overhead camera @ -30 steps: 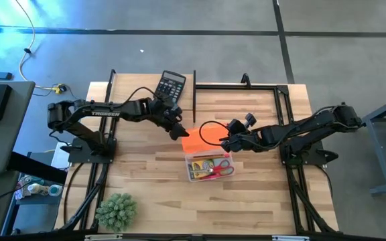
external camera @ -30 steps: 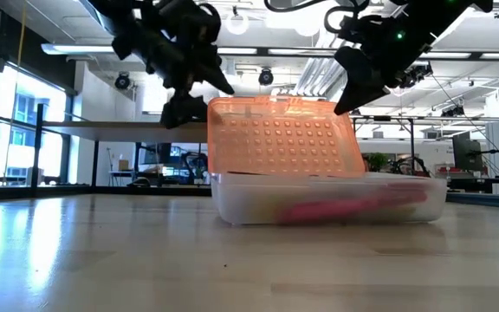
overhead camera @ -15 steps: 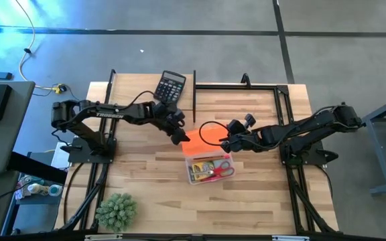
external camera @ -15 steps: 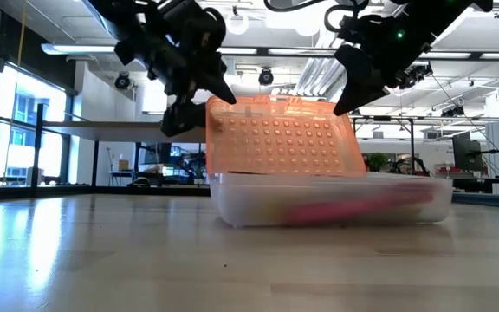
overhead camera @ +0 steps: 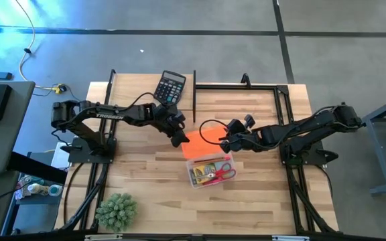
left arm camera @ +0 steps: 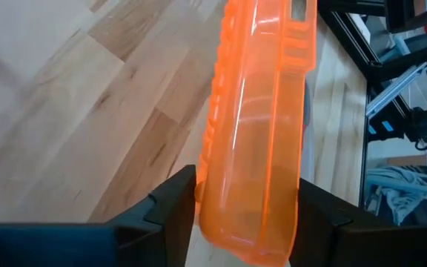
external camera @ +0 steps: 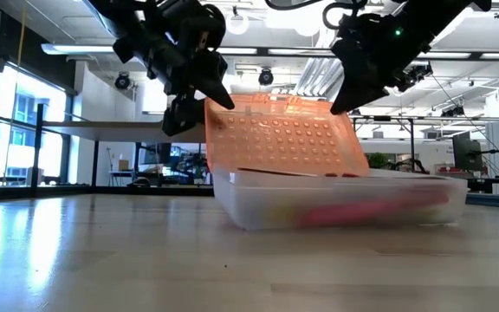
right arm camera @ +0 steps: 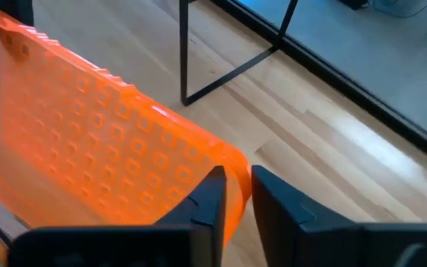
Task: Pack school essentials
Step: Close the supply box
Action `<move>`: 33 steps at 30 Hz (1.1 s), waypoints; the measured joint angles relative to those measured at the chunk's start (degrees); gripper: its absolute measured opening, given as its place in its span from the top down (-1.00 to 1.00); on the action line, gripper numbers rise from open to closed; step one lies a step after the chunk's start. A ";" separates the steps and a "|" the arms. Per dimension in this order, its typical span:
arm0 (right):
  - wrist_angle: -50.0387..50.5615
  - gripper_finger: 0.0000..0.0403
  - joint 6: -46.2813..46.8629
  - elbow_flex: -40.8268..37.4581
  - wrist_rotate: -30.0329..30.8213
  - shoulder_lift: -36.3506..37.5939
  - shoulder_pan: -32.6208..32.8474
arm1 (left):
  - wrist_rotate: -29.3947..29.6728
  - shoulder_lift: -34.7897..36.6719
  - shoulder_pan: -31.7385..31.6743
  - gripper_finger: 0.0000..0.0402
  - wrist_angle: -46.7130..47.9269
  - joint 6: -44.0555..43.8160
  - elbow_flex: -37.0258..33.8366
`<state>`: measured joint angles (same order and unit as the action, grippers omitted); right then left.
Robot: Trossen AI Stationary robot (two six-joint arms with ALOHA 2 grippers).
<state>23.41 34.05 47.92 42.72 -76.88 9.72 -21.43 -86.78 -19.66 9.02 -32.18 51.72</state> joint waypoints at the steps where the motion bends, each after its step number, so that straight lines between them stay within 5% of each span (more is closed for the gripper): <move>1: -0.06 0.69 0.62 0.00 -0.32 0.02 0.00 | 0.00 0.00 0.00 0.23 0.00 0.00 0.00; 9: -0.39 0.35 2.03 0.00 -0.99 0.93 -0.11 | 0.03 0.00 -0.02 0.24 0.13 0.89 0.00; 16: 0.77 0.27 0.51 2.91 -1.98 5.25 -0.61 | 0.02 0.00 -0.07 0.24 0.15 0.90 0.00; 20: 0.91 0.27 -2.44 4.97 -10.99 7.72 -0.66 | 0.02 0.00 -0.07 0.24 0.14 0.90 0.00; 27: 0.04 0.27 5.44 3.63 -36.90 7.00 2.13 | 0.02 0.00 -0.07 0.24 0.17 0.90 0.00; 33: -1.67 0.27 19.66 2.21 -38.22 3.33 11.69 | 0.00 0.00 -0.02 0.24 0.51 0.90 0.00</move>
<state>21.75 53.71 50.13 4.49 -73.55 21.40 -21.43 -86.78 -19.68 9.52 -31.29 51.72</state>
